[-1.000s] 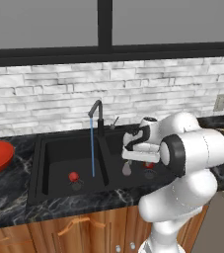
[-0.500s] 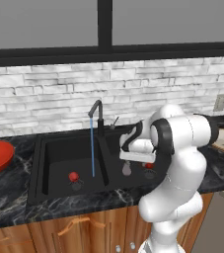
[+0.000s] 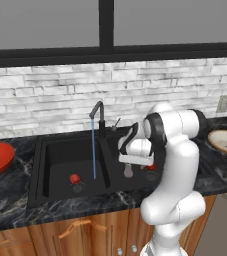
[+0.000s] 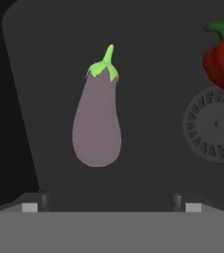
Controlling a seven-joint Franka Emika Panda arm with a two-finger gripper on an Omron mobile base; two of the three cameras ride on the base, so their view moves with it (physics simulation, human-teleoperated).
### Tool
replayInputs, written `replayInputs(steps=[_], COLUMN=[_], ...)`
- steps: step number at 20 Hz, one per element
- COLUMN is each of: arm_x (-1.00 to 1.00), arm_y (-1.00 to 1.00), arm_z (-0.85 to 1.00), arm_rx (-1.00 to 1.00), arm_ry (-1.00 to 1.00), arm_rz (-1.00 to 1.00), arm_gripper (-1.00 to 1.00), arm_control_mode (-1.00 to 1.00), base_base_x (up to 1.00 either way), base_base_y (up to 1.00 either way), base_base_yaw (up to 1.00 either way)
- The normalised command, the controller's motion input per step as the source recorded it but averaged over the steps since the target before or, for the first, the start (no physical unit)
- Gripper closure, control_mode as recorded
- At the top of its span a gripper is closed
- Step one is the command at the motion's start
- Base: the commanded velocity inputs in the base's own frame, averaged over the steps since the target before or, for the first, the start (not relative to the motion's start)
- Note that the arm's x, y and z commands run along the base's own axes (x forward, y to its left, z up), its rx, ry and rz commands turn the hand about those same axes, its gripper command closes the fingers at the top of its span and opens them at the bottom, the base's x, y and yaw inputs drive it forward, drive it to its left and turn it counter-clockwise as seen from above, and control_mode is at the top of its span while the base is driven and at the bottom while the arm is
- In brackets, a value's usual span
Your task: Pick the bell peppers from the sink and place them in one bowl. Place the eggplant in the other bowl. Then turn off the sink faucet.
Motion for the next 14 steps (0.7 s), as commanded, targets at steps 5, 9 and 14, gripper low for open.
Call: replayInputs(steps=[5, 9, 14], arm_x=[0.35, 0.36, 0.15], arm_y=[0.0, 0.0, 0.05], arm_z=[-0.34, -0.31, -0.3], arm_rx=[0.0, 0.0, 0.0], arm_ry=[0.0, 0.0, 0.0], arm_rz=[0.0, 0.0, 0.0], arm_gripper=[-1.0, -1.0, -1.0], arm_control_mode=[-1.0, -1.0, -1.0], base_base_x=[0.0, 0.0, 0.0], base_base_y=[0.0, 0.0, 0.0], base_base_yaw=[0.0, 0.0, 0.0])
